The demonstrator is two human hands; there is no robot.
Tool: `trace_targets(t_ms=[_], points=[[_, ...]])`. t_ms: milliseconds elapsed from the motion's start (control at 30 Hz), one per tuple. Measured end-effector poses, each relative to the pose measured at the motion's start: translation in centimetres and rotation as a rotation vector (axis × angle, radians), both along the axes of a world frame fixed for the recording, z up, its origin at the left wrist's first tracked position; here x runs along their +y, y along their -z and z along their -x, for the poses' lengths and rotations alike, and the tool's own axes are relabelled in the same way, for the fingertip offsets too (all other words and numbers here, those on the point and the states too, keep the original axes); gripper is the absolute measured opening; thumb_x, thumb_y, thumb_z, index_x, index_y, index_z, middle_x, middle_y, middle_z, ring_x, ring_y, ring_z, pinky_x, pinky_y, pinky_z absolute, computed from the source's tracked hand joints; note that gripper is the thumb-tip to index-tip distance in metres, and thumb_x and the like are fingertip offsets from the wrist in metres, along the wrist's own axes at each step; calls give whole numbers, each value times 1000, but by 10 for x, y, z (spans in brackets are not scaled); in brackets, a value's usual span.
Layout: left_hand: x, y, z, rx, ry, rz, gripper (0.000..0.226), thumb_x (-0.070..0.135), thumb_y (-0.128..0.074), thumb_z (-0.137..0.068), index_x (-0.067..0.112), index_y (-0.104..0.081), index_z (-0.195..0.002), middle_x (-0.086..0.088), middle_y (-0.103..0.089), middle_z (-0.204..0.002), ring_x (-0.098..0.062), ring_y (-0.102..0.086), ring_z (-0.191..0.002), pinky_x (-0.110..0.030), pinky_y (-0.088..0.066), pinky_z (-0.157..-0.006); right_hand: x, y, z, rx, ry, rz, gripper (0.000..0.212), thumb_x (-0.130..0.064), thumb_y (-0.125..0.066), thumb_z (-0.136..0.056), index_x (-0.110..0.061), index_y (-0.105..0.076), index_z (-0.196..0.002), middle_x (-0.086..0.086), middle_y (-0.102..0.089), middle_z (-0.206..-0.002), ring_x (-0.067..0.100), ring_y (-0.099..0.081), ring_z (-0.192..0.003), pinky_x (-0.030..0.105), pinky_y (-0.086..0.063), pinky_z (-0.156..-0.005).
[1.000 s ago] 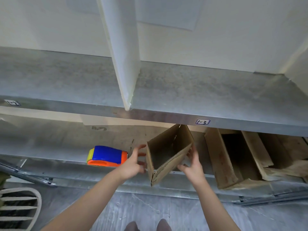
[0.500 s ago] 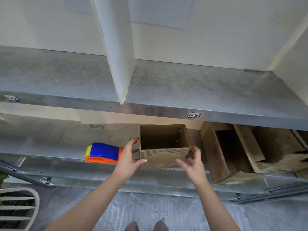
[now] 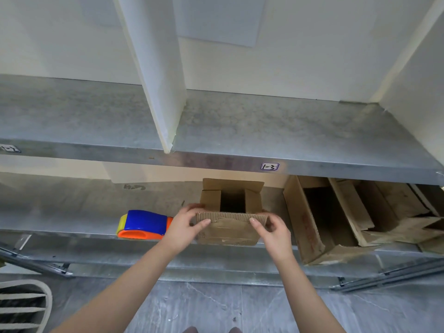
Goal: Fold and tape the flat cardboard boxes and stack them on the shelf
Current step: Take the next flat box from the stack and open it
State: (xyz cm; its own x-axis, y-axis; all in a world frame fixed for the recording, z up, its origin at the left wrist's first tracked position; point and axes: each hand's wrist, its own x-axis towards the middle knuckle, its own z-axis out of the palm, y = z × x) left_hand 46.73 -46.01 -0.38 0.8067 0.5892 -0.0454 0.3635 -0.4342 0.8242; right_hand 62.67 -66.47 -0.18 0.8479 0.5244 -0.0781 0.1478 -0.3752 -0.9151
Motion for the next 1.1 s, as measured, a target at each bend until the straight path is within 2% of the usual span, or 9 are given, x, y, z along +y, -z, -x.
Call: trace_targets(t_ms=[100, 267, 367, 467, 600, 733, 833, 967, 1100], points=[[19, -15, -10, 34, 1, 61, 54, 34, -72, -84, 30, -47, -132, 12, -52, -118, -10, -56, -103, -23, -44, -83, 6, -10, -19, 67, -11, 114, 78, -52, -81, -69, -31, -41, -134, -4, -55, -126, 18, -55, -114, 39, -49, -98], [36, -15, -24, 160, 145, 46, 46, 34, -68, -88, 22, -54, -130, 12, -39, -138, -10, -46, -121, -26, -42, -99, 27, -11, -39, 74, -136, 176, 68, -44, -77, -78, -42, -40, -135, 2, -45, -142, 17, -48, -115, 30, -41, -93], [32, -13, -30, 47, 9, 104, 49, 24, -73, -83, 35, -46, -122, 12, -51, -125, -13, -57, -107, -20, -47, -81, 32, -4, -43, 211, -19, 127, 92, -32, -82, -75, -44, -23, -144, 5, -45, -144, 26, -52, -123, 46, -49, -98], [33, -12, -39, 34, -28, 94, 71, 17, -75, -80, 45, -33, -130, 13, -44, -125, -11, -56, -101, -11, -47, -62, 33, 1, -46, 241, 17, 182, 98, -28, -83, -74, -45, -19, -146, 6, -46, -143, 31, -53, -123, 52, -50, -96], [45, -14, -50, 91, 6, 361, 103, 6, -78, -75, 38, -12, -147, 6, -31, -143, -16, -38, -130, -24, -48, -87, 38, -4, -57, 311, -47, 89, 113, -10, -84, -72, -40, -9, -151, 2, -32, -153, 30, -41, -134, 47, -48, -100], [51, -15, -53, 71, 135, 294, 72, 11, -77, -79, 43, -39, -131, 14, -35, -142, -13, -36, -134, -26, -43, -97, 42, -12, -64, 357, -171, -32, 82, 3, -75, -79, -39, -38, -139, -3, -39, -149, 23, -44, -132, 31, -53, -88], [48, 1, -37, 52, 131, 176, 49, 28, -72, -86, 49, -51, -126, 22, -26, -148, -5, -31, -136, -24, -29, -110, 35, -6, -56, 267, -194, 24, 54, -9, -73, -84, -47, -57, -119, -6, -51, -139, 13, -48, -125, 28, -46, -99], [38, 25, -10, 48, 111, 246, 46, 38, -69, -87, 51, -53, -128, 17, -26, -154, -9, -31, -140, -33, -26, -117, 19, 10, -46, 129, -244, 156, 50, -40, -78, -79, -55, -57, -121, -16, -49, -139, 5, -47, -122, 15, -41, -96], [22, 45, 0, 176, 194, 27, 62, 30, -70, -88, 27, -43, -144, 6, -16, -160, -9, -19, -145, -13, -15, -111, 16, 35, -22, 100, -250, 254, 62, -26, -80, -79, -36, -53, -134, 2, -47, -147, 15, -46, -134, 25, -36, -111]])
